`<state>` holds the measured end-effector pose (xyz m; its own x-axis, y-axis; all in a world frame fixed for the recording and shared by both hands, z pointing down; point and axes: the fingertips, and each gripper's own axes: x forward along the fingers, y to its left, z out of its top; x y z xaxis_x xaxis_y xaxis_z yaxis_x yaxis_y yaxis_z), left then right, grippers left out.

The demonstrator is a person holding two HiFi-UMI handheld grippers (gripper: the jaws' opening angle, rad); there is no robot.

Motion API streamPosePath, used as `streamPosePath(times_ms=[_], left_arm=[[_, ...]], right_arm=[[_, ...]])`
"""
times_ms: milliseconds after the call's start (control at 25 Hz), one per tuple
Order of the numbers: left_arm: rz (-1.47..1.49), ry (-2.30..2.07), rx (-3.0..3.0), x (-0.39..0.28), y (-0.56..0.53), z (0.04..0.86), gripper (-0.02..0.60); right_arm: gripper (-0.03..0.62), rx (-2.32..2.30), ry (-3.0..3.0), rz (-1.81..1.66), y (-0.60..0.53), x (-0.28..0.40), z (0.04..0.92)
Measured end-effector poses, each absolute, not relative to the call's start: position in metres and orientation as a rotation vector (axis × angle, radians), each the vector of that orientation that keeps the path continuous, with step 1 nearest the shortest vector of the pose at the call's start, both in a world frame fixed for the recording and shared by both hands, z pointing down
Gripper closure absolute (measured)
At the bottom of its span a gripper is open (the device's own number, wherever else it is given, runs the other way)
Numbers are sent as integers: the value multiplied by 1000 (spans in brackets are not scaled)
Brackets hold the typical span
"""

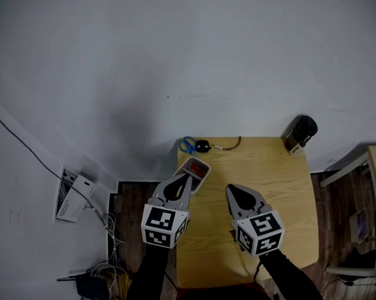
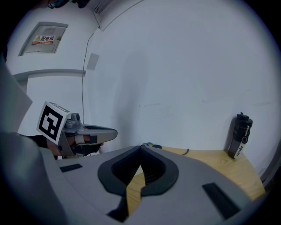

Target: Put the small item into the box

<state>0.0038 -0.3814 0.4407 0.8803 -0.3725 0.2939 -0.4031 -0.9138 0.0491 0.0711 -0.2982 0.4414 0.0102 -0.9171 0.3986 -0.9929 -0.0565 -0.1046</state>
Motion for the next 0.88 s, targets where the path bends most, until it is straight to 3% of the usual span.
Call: streamPosePath(times_ms=[880], left_arm=[[330, -847, 2876, -39, -317, 410, 580]], right_arm=[[586, 2057, -2142, 461, -236, 72, 403]])
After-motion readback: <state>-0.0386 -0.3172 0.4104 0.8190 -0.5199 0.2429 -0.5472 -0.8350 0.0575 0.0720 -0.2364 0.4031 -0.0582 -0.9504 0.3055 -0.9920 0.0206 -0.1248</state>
